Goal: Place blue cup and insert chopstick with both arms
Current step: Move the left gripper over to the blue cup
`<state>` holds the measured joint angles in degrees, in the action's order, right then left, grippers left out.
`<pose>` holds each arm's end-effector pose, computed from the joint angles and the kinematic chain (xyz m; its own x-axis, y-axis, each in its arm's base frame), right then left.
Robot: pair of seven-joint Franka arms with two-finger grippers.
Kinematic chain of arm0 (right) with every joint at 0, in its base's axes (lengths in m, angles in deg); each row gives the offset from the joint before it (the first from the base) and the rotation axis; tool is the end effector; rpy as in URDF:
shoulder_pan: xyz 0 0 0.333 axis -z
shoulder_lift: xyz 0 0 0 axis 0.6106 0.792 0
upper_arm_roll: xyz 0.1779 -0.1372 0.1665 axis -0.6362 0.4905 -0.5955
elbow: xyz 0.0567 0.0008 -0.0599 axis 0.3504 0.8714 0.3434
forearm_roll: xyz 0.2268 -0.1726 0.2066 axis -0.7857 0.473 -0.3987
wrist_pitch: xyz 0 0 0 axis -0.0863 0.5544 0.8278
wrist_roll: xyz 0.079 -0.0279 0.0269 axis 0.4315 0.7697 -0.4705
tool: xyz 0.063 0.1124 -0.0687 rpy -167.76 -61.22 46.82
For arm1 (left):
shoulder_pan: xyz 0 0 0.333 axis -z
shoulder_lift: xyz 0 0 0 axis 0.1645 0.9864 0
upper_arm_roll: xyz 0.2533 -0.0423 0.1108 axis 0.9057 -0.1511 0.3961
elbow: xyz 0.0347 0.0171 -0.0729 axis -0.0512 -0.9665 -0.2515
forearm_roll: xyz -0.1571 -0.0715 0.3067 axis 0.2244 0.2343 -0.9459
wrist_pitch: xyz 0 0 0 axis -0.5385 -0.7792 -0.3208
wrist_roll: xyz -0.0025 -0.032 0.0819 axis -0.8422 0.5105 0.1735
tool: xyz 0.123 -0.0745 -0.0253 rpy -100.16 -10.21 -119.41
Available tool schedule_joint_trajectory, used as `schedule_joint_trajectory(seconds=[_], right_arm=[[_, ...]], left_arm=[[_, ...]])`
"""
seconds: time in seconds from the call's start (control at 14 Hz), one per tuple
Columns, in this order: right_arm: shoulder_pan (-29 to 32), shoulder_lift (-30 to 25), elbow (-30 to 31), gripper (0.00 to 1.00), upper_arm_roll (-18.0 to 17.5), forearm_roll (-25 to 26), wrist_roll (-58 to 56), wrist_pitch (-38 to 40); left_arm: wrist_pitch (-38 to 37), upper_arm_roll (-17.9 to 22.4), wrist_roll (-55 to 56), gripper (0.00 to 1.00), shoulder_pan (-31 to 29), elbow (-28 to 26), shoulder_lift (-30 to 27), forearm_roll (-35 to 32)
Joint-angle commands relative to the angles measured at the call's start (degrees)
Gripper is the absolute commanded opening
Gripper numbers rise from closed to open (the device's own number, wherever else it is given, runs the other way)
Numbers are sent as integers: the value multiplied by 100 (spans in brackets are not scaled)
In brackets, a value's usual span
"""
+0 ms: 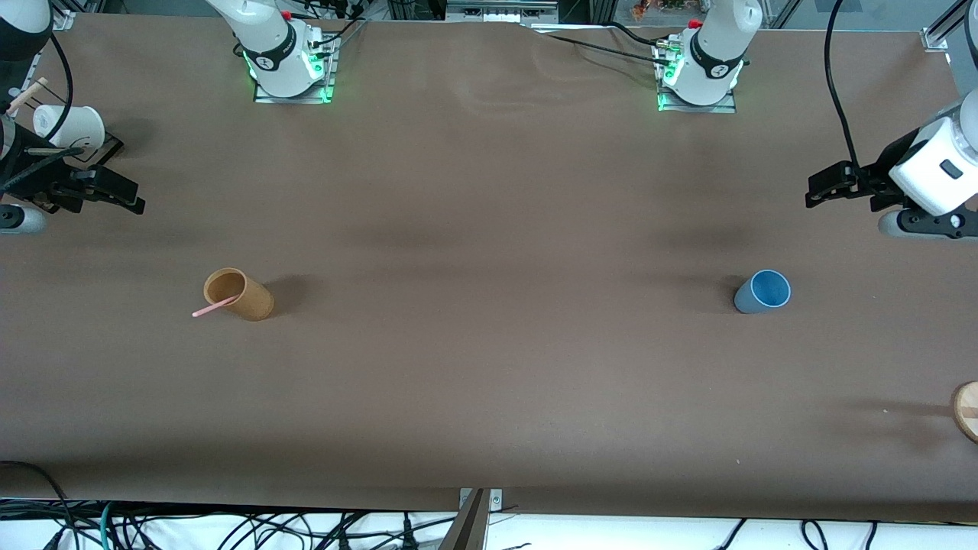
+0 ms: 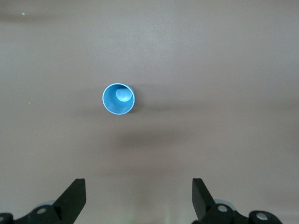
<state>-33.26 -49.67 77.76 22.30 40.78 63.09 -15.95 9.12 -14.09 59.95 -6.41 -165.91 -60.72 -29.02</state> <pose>0.5321 -0.0091 0.5053 0.9990 -0.0257 -0.0366 -0.0269 -0.9991 -0.0336 0.5239 -0.0162 0.5054 0.9893 -0.0351 -0.1417 -0.0319 -0.9992 0.0248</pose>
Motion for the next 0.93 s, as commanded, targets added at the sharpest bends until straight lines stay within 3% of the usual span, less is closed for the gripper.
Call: schedule_joint_trajectory(seconds=[0.0, 0.43, 0.86], right_arm=[[28, 35, -164, 100, -24, -38, -53, 130], [28, 44, -164, 100, -24, -38, -53, 130], [28, 44, -164, 100, -24, -29, -62, 130]], left_arm=[[-36, 12, -46, 100, -33, 189, 170, 95], [-10, 21, -168, 100, -323, 146, 592, 7], [683, 30, -1557, 100, -858, -144, 926, -10]])
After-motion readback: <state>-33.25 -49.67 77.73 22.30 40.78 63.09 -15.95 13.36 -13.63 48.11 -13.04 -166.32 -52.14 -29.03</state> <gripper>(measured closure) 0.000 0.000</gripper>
